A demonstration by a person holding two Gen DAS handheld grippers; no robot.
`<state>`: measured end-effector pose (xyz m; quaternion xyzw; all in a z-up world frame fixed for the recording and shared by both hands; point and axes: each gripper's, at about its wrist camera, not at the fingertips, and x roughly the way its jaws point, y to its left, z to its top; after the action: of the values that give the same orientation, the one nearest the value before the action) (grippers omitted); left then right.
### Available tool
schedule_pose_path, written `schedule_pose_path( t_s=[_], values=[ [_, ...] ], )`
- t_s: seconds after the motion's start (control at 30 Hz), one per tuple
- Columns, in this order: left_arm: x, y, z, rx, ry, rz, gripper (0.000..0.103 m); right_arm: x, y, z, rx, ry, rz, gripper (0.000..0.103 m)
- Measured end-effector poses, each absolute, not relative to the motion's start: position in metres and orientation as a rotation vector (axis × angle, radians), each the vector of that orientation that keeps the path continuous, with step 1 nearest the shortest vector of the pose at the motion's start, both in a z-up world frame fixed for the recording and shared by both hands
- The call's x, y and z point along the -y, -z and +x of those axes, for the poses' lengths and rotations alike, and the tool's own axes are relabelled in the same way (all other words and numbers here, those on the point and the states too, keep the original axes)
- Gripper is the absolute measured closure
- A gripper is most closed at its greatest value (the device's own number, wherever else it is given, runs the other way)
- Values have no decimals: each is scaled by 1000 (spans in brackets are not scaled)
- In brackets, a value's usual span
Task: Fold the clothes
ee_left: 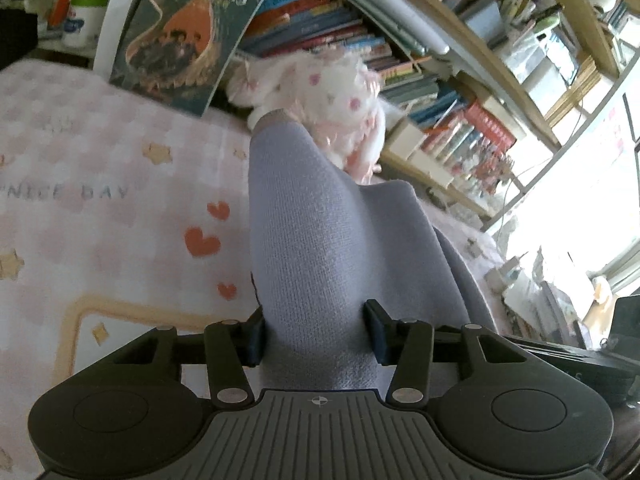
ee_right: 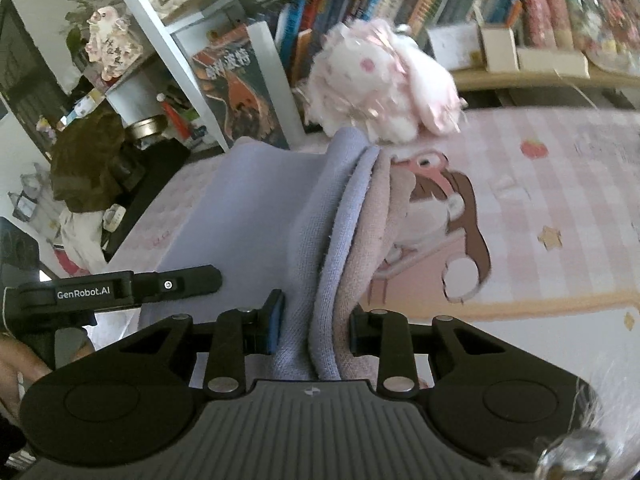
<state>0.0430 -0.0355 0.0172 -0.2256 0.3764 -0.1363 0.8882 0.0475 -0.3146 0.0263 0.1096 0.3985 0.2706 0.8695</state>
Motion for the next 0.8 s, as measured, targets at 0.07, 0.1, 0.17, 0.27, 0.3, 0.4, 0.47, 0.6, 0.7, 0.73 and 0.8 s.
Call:
schedule_pose_path(
  t_s=[0.07,0.1,0.17,0.27,0.3,0.4,0.47,0.6,0.7,0.73,0.8],
  values=[
    [27,-20,51,-770,286,-468,56,305,-31,56,-824,-567,223,75],
    [21,-21,55,-764,287,-467,56,300,-32,60,-821,-568,220,75],
    [11,-23,64,-754,287,-462,56,289,-35,71,-815,-567,219,75],
    [-6,-23,81,-743,283,-455,56,272,-36,88,-811,-563,216,75],
    [-12,-22,87,-742,281,-457,56,266,-36,93,-809,-562,215,75],
    [-28,-17,106,-741,272,-466,56,246,-32,114,-809,-558,206,75],
    [-38,-11,118,-741,265,-474,56,233,-29,128,-809,-555,194,75],
    [-57,-1,143,-743,250,-490,56,211,-21,153,-809,-550,168,75],
    [-64,6,156,-740,242,-494,56,199,-14,170,-804,-550,159,75],
    [-66,8,160,-739,240,-491,56,196,-11,175,-802,-550,158,75],
    [-69,11,169,-736,237,-480,56,192,-7,184,-800,-549,161,75]
  ],
)
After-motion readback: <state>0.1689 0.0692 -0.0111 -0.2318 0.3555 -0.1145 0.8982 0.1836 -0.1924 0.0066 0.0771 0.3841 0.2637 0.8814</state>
